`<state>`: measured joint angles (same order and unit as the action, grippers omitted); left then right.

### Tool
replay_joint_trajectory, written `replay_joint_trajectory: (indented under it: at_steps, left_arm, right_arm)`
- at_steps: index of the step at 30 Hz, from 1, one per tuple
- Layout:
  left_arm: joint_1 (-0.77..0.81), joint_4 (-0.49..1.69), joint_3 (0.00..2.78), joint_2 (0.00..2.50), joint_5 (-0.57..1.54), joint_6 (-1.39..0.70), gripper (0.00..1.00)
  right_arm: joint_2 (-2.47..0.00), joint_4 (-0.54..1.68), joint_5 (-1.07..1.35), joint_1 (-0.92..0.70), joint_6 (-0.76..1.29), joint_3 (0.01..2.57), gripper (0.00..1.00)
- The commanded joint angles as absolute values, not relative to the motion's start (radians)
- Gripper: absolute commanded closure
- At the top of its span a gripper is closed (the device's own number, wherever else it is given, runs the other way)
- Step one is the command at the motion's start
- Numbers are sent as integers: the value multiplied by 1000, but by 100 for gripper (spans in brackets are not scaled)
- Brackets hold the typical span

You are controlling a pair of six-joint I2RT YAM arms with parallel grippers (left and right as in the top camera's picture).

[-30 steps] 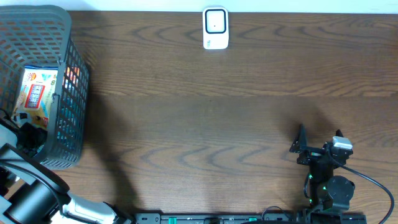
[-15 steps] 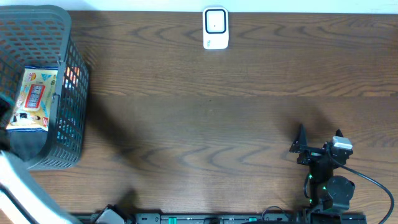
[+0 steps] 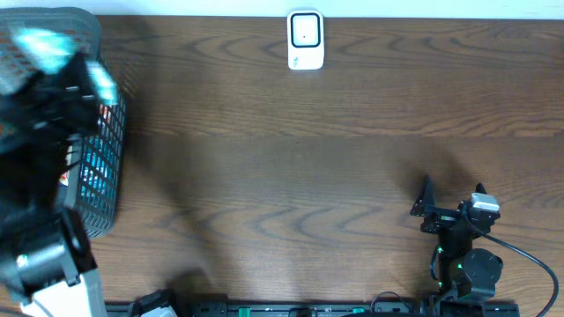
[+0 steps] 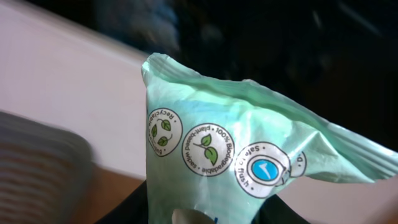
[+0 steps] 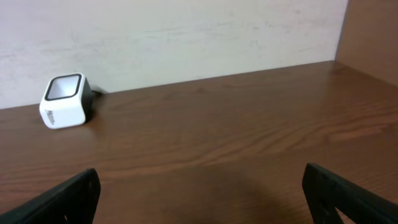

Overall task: Scan the item barcode
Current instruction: 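Carry the green wipes pack toward the scanner and set it down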

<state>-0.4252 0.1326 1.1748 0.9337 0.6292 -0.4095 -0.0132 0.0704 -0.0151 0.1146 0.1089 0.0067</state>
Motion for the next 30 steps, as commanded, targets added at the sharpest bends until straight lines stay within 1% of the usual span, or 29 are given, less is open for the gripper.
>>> replay_joint_trajectory:
  at_steps: [1, 6, 12, 15, 18, 22, 30]
  left_arm:
    - [-231, 199, 1188, 1008, 643, -350, 60]
    - [-24, 297, 1188, 1147, 631, -299, 60]
    - [167, 328, 1188, 1370, 595, -285, 60]
    - [251, 329, 1188, 1488, 505, -284, 60]
    - [340, 329, 1188, 1615, 317, -277, 60]
    - [424, 332, 1188, 1739, 147, -262, 60]
    - [512, 355, 1188, 1877, -23, -262, 60]
  right_arm:
    - [-15, 75, -12, 125, 96, 6, 1]
    - [-15, 75, -12, 125, 96, 6, 1]
    - [-15, 75, -12, 125, 96, 6, 1]
    - [-15, 75, -12, 125, 96, 6, 1]
    - [-15, 75, -12, 125, 96, 6, 1]
    - [-15, 75, -12, 125, 96, 6, 1]
    - [-15, 75, -12, 125, 96, 6, 1]
